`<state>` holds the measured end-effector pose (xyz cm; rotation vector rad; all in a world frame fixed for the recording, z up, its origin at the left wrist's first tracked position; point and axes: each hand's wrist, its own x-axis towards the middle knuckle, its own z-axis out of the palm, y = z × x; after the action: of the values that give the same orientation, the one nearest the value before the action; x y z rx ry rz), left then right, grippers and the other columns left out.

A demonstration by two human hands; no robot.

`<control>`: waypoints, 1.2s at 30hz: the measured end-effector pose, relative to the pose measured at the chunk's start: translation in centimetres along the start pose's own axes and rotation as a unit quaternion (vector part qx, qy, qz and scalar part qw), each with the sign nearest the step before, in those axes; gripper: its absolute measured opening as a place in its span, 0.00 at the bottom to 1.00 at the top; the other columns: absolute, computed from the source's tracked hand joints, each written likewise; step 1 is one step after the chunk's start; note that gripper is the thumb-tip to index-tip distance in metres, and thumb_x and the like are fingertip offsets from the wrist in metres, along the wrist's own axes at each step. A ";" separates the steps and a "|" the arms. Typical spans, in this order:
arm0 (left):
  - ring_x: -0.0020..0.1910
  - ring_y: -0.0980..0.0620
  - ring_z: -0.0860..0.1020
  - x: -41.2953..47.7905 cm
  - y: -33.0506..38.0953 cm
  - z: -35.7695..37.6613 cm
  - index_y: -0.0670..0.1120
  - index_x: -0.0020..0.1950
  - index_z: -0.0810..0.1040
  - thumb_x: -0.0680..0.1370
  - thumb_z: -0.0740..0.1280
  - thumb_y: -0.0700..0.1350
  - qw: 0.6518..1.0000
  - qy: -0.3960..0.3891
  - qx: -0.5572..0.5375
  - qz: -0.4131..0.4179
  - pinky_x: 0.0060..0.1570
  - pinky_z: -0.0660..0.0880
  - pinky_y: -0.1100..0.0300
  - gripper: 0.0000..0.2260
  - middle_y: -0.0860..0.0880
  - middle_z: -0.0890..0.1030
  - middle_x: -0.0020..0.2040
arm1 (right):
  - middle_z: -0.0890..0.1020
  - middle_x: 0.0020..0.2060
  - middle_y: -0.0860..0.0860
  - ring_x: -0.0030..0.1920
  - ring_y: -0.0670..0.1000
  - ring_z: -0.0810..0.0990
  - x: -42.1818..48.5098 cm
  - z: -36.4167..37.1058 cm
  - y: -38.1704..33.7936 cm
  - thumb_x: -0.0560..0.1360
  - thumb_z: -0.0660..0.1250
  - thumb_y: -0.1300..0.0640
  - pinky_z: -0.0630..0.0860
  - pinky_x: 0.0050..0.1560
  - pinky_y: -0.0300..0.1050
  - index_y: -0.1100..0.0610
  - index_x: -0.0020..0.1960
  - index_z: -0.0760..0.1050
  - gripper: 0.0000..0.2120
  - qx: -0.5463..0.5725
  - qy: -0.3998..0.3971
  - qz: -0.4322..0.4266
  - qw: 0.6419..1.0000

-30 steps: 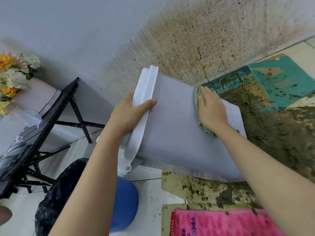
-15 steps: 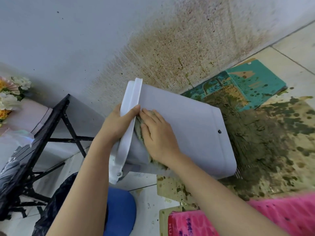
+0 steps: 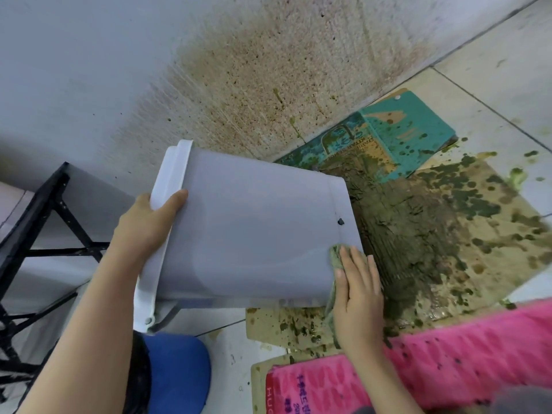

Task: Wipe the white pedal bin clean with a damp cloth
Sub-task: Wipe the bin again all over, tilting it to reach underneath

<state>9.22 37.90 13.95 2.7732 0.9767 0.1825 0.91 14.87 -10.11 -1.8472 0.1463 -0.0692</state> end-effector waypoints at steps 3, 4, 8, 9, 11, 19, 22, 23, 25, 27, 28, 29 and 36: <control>0.52 0.43 0.72 0.0 0.4 0.2 0.48 0.69 0.71 0.72 0.60 0.72 1.000 0.000 0.007 0.005 0.51 0.68 0.49 0.35 0.48 0.74 0.55 | 0.70 0.72 0.43 0.68 0.50 0.65 3.6 -0.5 0.6 0.83 0.54 0.51 0.70 0.60 0.47 0.49 0.73 0.70 0.19 -0.003 0.016 0.044 0.999; 0.53 0.43 0.72 -0.1 0.4 0.3 0.48 0.69 0.71 0.72 0.60 0.72 1.000 -0.002 0.007 0.006 0.51 0.68 0.48 0.36 0.48 0.74 0.55 | 0.70 0.72 0.41 0.65 0.51 0.67 5.3 -0.6 0.9 0.83 0.54 0.52 0.71 0.53 0.46 0.47 0.72 0.70 0.19 -0.022 0.007 0.065 0.998; 0.60 0.38 0.74 -0.1 0.8 0.1 0.48 0.70 0.70 0.69 0.59 0.73 1.000 0.003 0.016 0.006 0.52 0.68 0.48 0.39 0.45 0.76 0.59 | 0.69 0.72 0.40 0.61 0.54 0.66 12.2 -1.1 1.3 0.84 0.53 0.54 0.66 0.43 0.46 0.43 0.72 0.69 0.18 -0.125 -0.063 0.067 0.988; 0.61 0.37 0.74 -0.1 0.9 0.1 0.48 0.70 0.70 0.70 0.59 0.73 1.000 0.005 0.020 0.005 0.51 0.68 0.48 0.38 0.43 0.77 0.61 | 0.70 0.71 0.40 0.60 0.55 0.65 13.4 -1.2 1.0 0.84 0.54 0.56 0.67 0.42 0.47 0.43 0.71 0.70 0.18 -0.160 -0.081 0.049 0.983; 0.61 0.37 0.74 0.0 1.0 0.1 0.47 0.70 0.70 0.71 0.59 0.73 1.000 0.006 0.026 0.004 0.51 0.67 0.48 0.37 0.42 0.77 0.63 | 0.71 0.70 0.41 0.58 0.54 0.65 14.4 -1.5 0.5 0.83 0.55 0.61 0.70 0.39 0.47 0.43 0.70 0.70 0.21 -0.209 -0.106 0.026 0.972; 0.56 0.39 0.74 -0.5 1.1 0.1 0.48 0.69 0.70 0.70 0.59 0.74 1.000 0.003 0.023 0.001 0.51 0.68 0.47 0.38 0.46 0.75 0.56 | 0.71 0.67 0.35 0.51 0.48 0.62 8.5 -2.5 2.6 0.79 0.59 0.66 0.62 0.30 0.40 0.40 0.70 0.71 0.27 -0.197 -0.077 0.036 0.977; 0.60 0.37 0.74 -0.4 1.5 0.1 0.47 0.70 0.69 0.70 0.59 0.74 1.000 0.007 0.029 -0.001 0.52 0.68 0.47 0.39 0.42 0.76 0.62 | 0.71 0.69 0.36 0.55 0.51 0.65 10.5 -2.2 2.1 0.79 0.57 0.67 0.63 0.33 0.42 0.41 0.70 0.71 0.27 -0.182 -0.083 0.054 0.978; 0.60 0.37 0.74 -0.5 1.6 0.1 0.47 0.70 0.69 0.69 0.59 0.74 0.999 0.007 0.031 0.000 0.52 0.68 0.47 0.39 0.42 0.76 0.62 | 0.70 0.69 0.37 0.56 0.52 0.65 11.5 -1.9 1.8 0.79 0.56 0.67 0.63 0.35 0.43 0.42 0.71 0.71 0.27 -0.174 -0.090 0.053 0.979; 0.60 0.37 0.74 -0.5 1.6 0.1 0.47 0.69 0.70 0.70 0.59 0.74 1.000 0.007 0.028 0.001 0.52 0.68 0.47 0.38 0.42 0.76 0.61 | 0.69 0.70 0.38 0.58 0.54 0.65 13.2 -1.6 0.9 0.79 0.56 0.67 0.65 0.37 0.45 0.42 0.72 0.70 0.28 -0.166 -0.106 0.034 0.980; 0.60 0.37 0.74 -0.4 1.3 0.2 0.47 0.68 0.70 0.73 0.61 0.72 1.000 0.005 0.023 -0.003 0.52 0.68 0.47 0.35 0.42 0.76 0.60 | 0.70 0.69 0.41 0.59 0.54 0.65 13.9 -1.6 0.2 0.79 0.58 0.66 0.68 0.38 0.46 0.42 0.73 0.68 0.27 -0.166 -0.117 0.020 0.979; 0.59 0.37 0.74 -0.5 1.2 0.1 0.47 0.68 0.70 0.73 0.61 0.71 1.000 0.002 0.023 -0.007 0.52 0.68 0.47 0.34 0.43 0.76 0.60 | 0.71 0.67 0.43 0.58 0.53 0.66 13.6 -1.6 0.3 0.79 0.59 0.65 0.69 0.37 0.46 0.42 0.73 0.68 0.27 -0.163 -0.116 0.011 0.980; 0.59 0.38 0.74 -0.5 1.1 0.2 0.47 0.68 0.70 0.74 0.61 0.71 1.000 0.000 0.020 -0.009 0.52 0.69 0.47 0.34 0.43 0.76 0.59 | 0.70 0.63 0.45 0.56 0.53 0.68 13.1 -1.9 0.4 0.79 0.60 0.64 0.71 0.38 0.46 0.41 0.72 0.68 0.27 -0.167 -0.111 0.003 0.980; 0.62 0.36 0.74 -1.0 1.9 0.0 0.49 0.70 0.69 0.69 0.60 0.74 0.999 -0.002 0.028 -0.014 0.57 0.70 0.43 0.39 0.42 0.76 0.63 | 0.70 0.63 0.54 0.54 0.59 0.76 10.0 -3.3 -1.7 0.80 0.58 0.59 0.69 0.43 0.50 0.50 0.67 0.69 0.16 -0.178 -0.107 0.024 0.978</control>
<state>9.57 35.80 14.27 2.8077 1.0354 0.1486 10.53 10.83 -7.87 -2.1921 0.0532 0.2011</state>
